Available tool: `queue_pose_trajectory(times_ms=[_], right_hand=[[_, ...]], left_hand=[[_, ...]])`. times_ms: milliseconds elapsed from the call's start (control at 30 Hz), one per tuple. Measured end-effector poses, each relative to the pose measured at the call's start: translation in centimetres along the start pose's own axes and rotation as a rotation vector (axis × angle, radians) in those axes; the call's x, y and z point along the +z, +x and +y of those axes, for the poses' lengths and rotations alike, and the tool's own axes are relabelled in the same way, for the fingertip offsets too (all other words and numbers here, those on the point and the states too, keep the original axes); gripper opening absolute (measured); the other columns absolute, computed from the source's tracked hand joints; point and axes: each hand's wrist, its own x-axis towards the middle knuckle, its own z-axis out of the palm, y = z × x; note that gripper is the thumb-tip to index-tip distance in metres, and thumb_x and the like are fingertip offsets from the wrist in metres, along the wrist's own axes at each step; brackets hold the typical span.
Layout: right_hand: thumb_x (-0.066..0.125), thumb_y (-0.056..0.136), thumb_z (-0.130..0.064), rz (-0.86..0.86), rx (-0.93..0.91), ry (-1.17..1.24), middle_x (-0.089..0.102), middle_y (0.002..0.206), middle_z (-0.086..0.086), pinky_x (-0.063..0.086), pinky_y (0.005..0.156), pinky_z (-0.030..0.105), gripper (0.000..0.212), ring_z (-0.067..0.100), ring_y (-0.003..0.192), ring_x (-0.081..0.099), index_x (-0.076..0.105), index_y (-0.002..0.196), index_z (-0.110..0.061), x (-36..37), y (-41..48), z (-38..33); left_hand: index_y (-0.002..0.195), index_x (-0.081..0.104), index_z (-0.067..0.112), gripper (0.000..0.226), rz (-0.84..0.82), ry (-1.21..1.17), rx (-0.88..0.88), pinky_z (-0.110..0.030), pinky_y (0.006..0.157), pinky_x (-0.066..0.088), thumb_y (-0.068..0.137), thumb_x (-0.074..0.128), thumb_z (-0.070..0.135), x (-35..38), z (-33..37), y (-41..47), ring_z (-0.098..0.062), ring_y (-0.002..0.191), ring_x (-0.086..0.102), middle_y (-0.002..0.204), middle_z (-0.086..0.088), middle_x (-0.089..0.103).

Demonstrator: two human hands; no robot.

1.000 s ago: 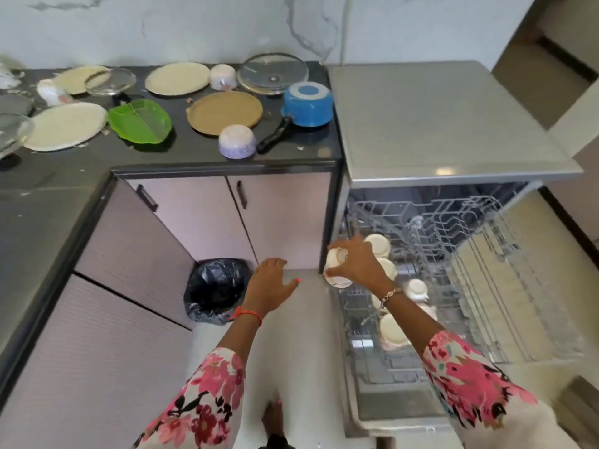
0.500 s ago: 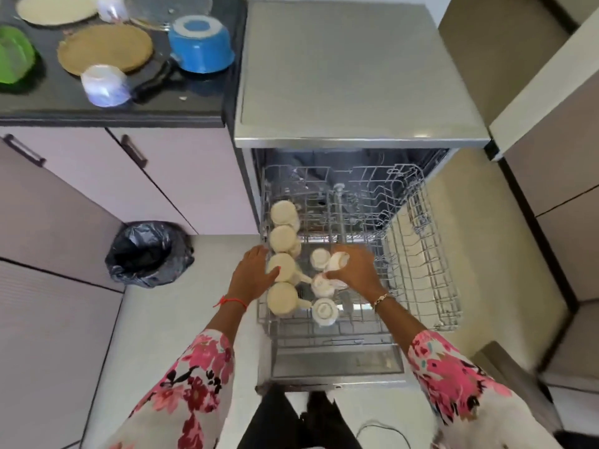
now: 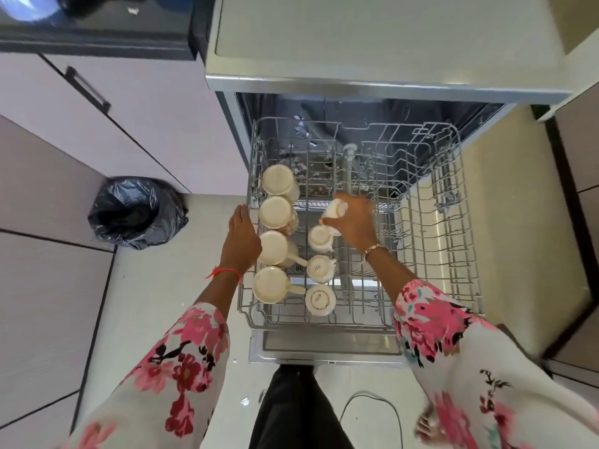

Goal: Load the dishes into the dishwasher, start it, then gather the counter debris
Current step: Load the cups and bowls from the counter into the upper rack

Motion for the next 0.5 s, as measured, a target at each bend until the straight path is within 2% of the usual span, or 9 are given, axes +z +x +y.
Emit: queue_pose_trajectory(times_ms=[133,200,233,300,367,500], right_hand=[[0.083,0.065,-0.026,0.006,-0.026,-0.068,0.046,0.122,0.019,0.037,0.099,0.041,0.067,0.034,0.119,0.035,0.055,0.124,-0.012,1.8,3.1,0.0],[0.082,0.065,-0.03,0.0,-0.038,-0.118,0.048,0.123,0.019,0.031,0.104,0.041,0.067,0.036,0.121,0.035,0.055,0.124,-0.011,2.6,4.2,0.1],[0.081,0.067,-0.03,-0.016,-0.044,-0.137,0.049,0.124,0.018,0.027,0.106,0.04,0.067,0.035,0.122,0.035,0.055,0.125,-0.01,3.1,4.7,0.2],[0.08,0.069,-0.03,-0.039,-0.051,-0.174,0.05,0.126,0.016,0.025,0.108,0.039,0.067,0.032,0.123,0.036,0.053,0.127,-0.01,4.0,5.5,0.5],[0.08,0.068,-0.032,-0.032,-0.039,-0.202,0.046,0.13,0.016,0.029,0.103,0.038,0.068,0.032,0.125,0.033,0.053,0.127,-0.013,5.0,5.9,0.9],[0.08,0.068,-0.031,-0.022,0.001,-0.237,0.039,0.135,0.018,0.037,0.101,0.046,0.07,0.038,0.127,0.027,0.049,0.13,-0.017,6.5,6.7,1.6]], left_hand=[[0.146,0.008,0.001,0.066,-0.023,-0.069,-0.049,-0.037,0.111,0.026,0.089,0.038,-0.008,0.8,-0.9,1.4,-0.028,0.141,0.018,0.154,-0.014,0.014],[0.147,0.008,0.004,0.065,-0.027,-0.109,-0.056,-0.036,0.107,0.03,0.09,0.038,-0.006,1.0,-1.2,1.8,-0.029,0.137,0.028,0.152,-0.016,0.023],[0.147,0.008,0.005,0.064,-0.018,-0.12,-0.058,-0.037,0.101,0.036,0.091,0.037,-0.004,1.1,-1.4,2.2,-0.031,0.13,0.038,0.146,-0.019,0.033],[0.148,0.008,0.005,0.064,0.002,-0.094,-0.059,-0.037,0.08,0.044,0.091,0.036,-0.005,1.3,-1.6,2.6,-0.034,0.101,0.057,0.117,-0.025,0.056],[0.147,0.008,0.004,0.065,0.008,-0.028,-0.046,-0.036,0.071,0.044,0.09,0.035,-0.007,1.5,-2.0,2.9,-0.034,0.086,0.061,0.098,-0.024,0.062],[0.147,0.006,0.005,0.066,0.001,0.008,-0.039,-0.039,0.08,0.047,0.089,0.035,-0.008,1.6,-2.2,2.6,-0.036,0.096,0.061,0.107,-0.026,0.062]])
